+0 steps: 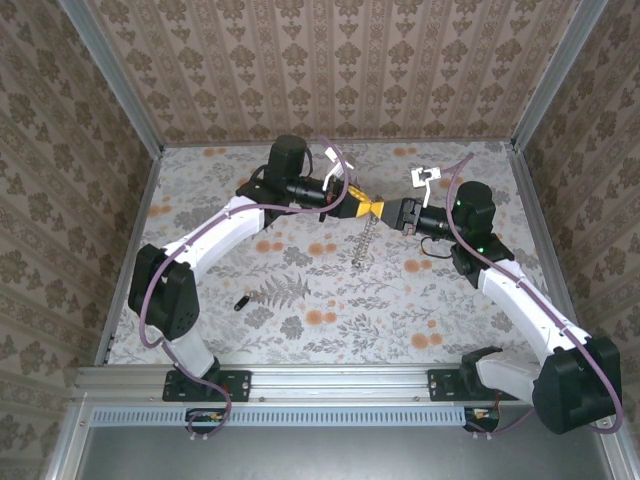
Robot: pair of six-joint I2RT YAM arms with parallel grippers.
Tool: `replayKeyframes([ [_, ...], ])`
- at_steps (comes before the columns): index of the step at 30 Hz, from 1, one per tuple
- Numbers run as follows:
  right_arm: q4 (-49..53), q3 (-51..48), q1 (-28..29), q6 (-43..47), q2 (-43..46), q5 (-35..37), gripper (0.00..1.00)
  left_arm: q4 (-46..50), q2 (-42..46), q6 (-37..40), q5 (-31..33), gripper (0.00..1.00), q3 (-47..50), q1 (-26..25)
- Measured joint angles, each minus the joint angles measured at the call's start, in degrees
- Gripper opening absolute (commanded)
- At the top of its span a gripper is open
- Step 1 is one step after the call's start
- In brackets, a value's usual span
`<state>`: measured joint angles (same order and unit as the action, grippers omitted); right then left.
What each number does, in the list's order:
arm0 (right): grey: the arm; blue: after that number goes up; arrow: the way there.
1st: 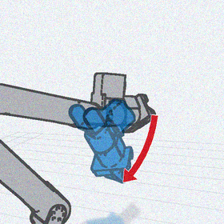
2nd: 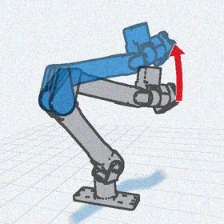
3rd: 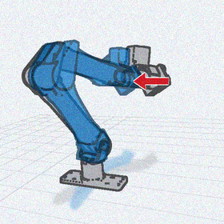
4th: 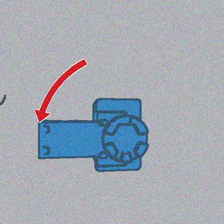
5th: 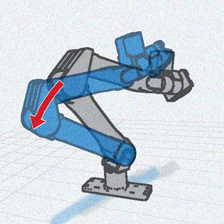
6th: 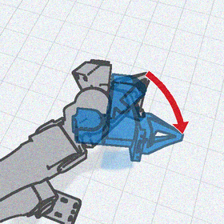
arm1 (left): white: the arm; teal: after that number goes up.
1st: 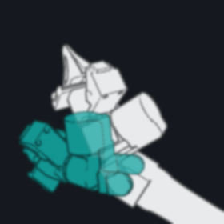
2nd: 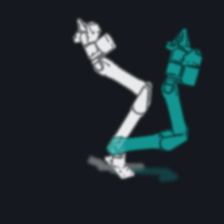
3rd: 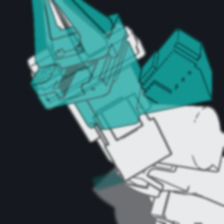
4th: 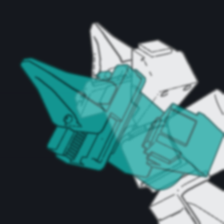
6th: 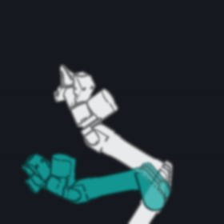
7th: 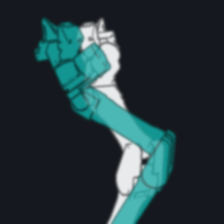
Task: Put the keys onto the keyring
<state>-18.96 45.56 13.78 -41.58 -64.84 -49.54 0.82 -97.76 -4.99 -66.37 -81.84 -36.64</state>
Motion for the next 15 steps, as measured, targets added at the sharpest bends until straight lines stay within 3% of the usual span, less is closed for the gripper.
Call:
replayKeyframes([
  [8, 0.31, 0.00, 0.00, 1.51, -0.17, 0.09, 0.00, 0.44, 0.00, -0.28, -0.22, 0.00, 0.00, 0.26],
  [10, 0.33, 0.02, 0.07, 1.57, -0.22, 0.28, 0.00, 0.46, 0.00, -0.48, -0.31, 0.00, 0.00, 0.31],
  [15, 0.79, 0.04, 0.46, 2.64, -0.28, 1.84, 0.00, 0.31, 0.00, -1.18, 1.38, 0.35, -0.02, 0.33],
])
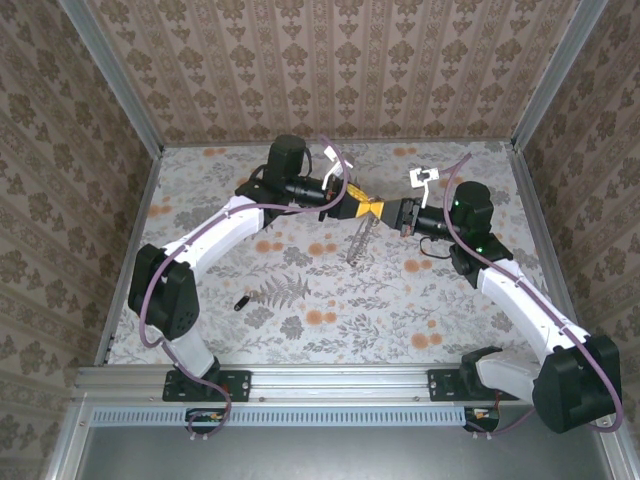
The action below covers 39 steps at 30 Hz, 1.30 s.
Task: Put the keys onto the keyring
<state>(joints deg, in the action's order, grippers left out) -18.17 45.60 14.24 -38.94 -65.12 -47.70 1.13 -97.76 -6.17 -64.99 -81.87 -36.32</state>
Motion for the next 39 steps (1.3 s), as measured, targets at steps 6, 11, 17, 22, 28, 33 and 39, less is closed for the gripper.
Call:
replayKeyframes([
  [6, 1.68, 0.09, 0.20, 1.95, -0.28, 1.07, 0.00, -3.91, 1.51, -3.39, 5.49, 0.51, 1.79, 0.90],
  [11, 2.78, 0.09, 0.17, 3.02, -1.40, 1.18, 0.00, -9.18, 6.23, -6.71, 7.74, 0.55, 5.03, 2.75],
  [17, 2.34, 0.11, 0.17, 3.43, -1.66, 0.48, 0.00, -11.96, 7.98, -7.80, 7.80, 0.53, 5.46, 3.63],
  [22, 1.11, 1.05, 0.17, 3.41, -1.95, -1.09, 0.00, -12.31, 7.98, -8.39, 5.79, 0.44, 6.91, 3.63],
  [28, -1.14, 2.36, 0.17, 3.17, -1.97, -2.27, 0.00, -14.97, 7.98, -10.29, 1.97, 0.28, 8.31, 3.63],
  [33, -2.84, 2.56, 0.17, 2.73, -1.97, -2.27, 0.00, -16.46, 7.98, -10.99, 0.07, 0.24, 9.09, 3.30],
  [39, -4.37, 2.58, 0.17, 2.27, -1.97, -2.23, 0.00, -17.46, 7.98, -11.19, -1.27, 0.22, 9.16, 2.38],
])
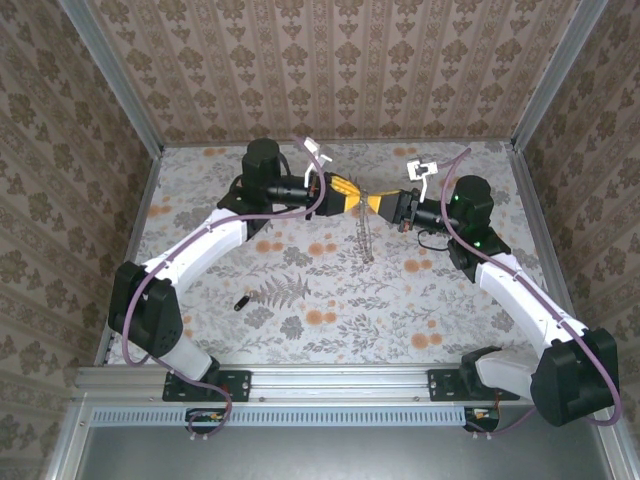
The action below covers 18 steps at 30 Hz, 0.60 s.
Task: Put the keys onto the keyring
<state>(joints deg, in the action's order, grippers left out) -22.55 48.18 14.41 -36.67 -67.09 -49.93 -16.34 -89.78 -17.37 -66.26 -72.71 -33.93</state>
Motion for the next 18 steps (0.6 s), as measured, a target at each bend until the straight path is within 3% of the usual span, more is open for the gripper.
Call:
replayKeyframes([
  [18, -1.31, 0.00, 0.00, -1.05, 0.00, 0.17, 0.00, -0.87, -1.53, -0.66, -0.17, 0.23, 0.44, -1.16],
])
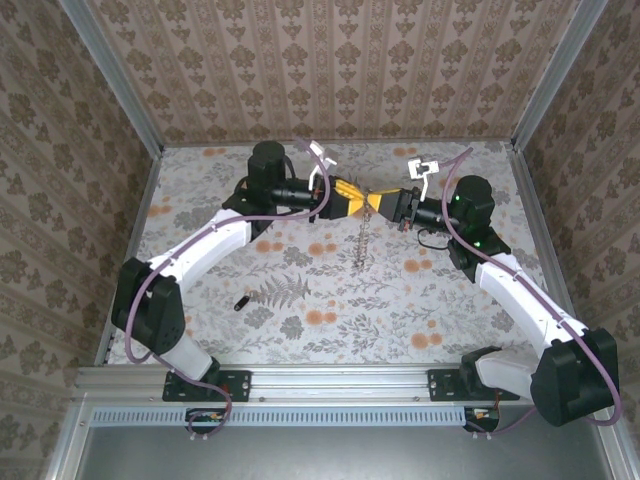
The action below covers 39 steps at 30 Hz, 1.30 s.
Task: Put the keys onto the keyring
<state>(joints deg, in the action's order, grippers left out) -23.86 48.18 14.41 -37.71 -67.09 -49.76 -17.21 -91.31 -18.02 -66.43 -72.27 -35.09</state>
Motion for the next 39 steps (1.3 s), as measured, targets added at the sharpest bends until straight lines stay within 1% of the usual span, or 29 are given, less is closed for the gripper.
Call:
replayKeyframes([
  [12, -0.02, -0.02, 0.00, -0.17, -0.04, 0.22, 0.00, -0.96, -1.01, -0.44, -0.28, 0.08, -0.02, -0.94],
  [16, -0.02, -0.02, 0.00, -0.17, -0.04, 0.22, 0.00, -1.27, -1.01, -0.44, -0.22, 0.05, -0.02, -1.01],
  [19, -0.02, -0.02, 0.00, -0.15, -0.04, 0.22, 0.00, -1.42, -1.01, -0.39, -0.17, 0.00, -0.02, -1.01],
  [33, 0.09, -0.02, 0.00, 0.09, -0.04, 1.44, 0.00, -1.88, -1.01, -0.44, 0.24, 0.00, 0.00, -0.76],
  [34, 0.22, -0.02, -0.02, 0.09, -0.04, 1.64, 0.00, -2.03, -1.01, -0.46, 0.24, 0.00, 0.00, -0.63],
  [35, 0.31, -0.02, -0.15, 0.11, -0.02, 1.88, 0.00, -2.43, -0.98, -0.50, 0.28, 0.08, 0.07, -0.44],
  [39, 0.94, -0.02, -0.52, 0.26, 0.31, 2.89, 0.00, -5.44, -0.66, -2.67, 0.83, 0.28, 1.68, 1.14],
])
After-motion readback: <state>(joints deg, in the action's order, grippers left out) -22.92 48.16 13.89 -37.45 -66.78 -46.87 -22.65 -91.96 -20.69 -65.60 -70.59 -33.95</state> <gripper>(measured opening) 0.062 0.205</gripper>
